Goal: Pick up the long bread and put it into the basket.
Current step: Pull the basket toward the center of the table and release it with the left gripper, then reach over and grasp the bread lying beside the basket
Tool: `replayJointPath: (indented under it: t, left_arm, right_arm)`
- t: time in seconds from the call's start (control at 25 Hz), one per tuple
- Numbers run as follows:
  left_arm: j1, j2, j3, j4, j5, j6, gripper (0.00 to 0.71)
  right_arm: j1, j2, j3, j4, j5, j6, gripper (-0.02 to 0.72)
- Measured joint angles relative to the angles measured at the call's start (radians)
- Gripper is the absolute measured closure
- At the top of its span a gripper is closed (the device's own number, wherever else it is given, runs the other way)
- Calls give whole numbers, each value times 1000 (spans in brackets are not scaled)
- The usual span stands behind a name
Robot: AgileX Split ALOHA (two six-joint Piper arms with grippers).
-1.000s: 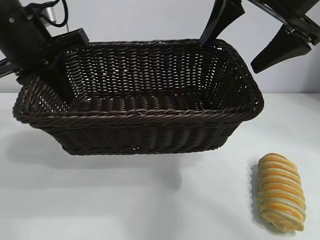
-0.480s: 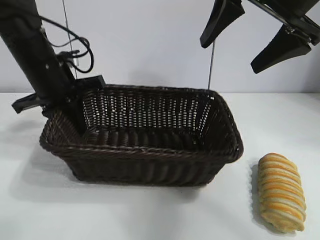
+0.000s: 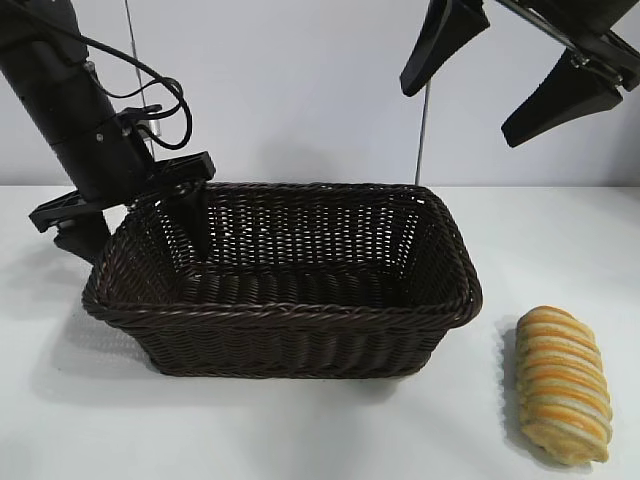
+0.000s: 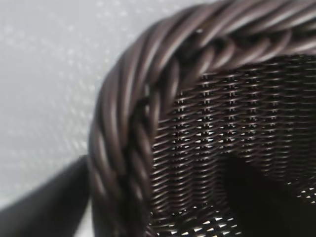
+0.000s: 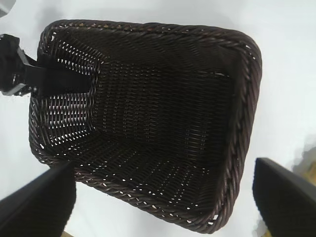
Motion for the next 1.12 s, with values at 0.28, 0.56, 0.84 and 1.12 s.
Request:
replayJointPath:
  t: [0.28,0.56,0.84,1.12]
  left_arm:
    - [127,-151,0,67,34,-15,16]
    - [351,-257,0,188,99,-8,16]
    - [572,-345,0,212,155,18,16]
    - [602,-590,0,211,185,49,16]
  right_arm:
    - [0,0,0,0,1,0,8]
    - [0,0,0,0,1,0,8]
    - [0,0,0,0,3,0,8]
    - [0,0,0,0,3,0,8]
